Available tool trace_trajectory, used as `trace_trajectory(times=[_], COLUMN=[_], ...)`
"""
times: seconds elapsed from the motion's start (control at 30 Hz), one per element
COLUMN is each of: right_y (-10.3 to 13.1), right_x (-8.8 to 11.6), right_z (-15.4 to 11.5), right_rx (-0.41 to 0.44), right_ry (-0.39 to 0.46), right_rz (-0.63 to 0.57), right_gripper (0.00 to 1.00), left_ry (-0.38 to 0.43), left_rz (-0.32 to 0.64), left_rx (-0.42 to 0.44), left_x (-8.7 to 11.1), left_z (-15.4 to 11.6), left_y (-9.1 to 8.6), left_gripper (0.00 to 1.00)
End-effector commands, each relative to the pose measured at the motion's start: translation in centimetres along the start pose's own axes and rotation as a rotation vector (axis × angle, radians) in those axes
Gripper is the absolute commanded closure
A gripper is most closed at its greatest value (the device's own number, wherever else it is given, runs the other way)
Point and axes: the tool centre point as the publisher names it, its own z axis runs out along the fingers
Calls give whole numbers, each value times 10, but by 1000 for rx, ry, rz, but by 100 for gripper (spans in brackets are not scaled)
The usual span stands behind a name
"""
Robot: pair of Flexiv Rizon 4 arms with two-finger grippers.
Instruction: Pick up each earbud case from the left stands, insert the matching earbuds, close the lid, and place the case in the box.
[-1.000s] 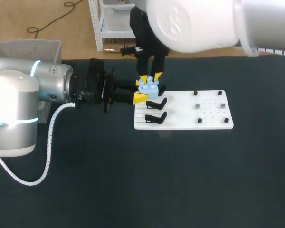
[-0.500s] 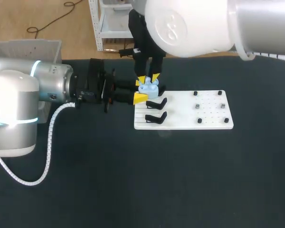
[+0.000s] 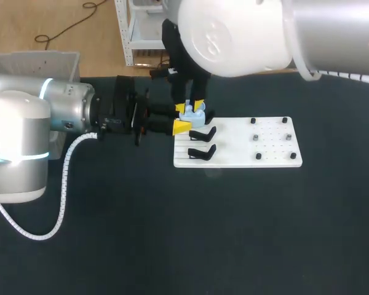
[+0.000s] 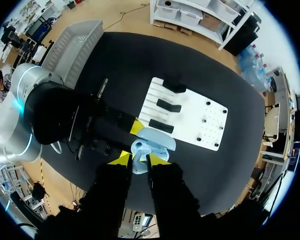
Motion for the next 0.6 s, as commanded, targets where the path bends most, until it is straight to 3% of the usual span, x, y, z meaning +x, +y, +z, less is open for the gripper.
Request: trace_trajectory(times=[0.03,0.6], right_y=[0,2], right_x=[-1,-5], right_z=[1,0], right_rx=[0,3], right_ry=[5,41], right_rz=[2,-1], right_gripper=[100,100], left_ry=[-2,-2], left_rz=[3,3], left_rx=[-4,-4], left_x=[1,1], left_z=[0,0], left_y=[-1,-1], left_gripper=[100,100])
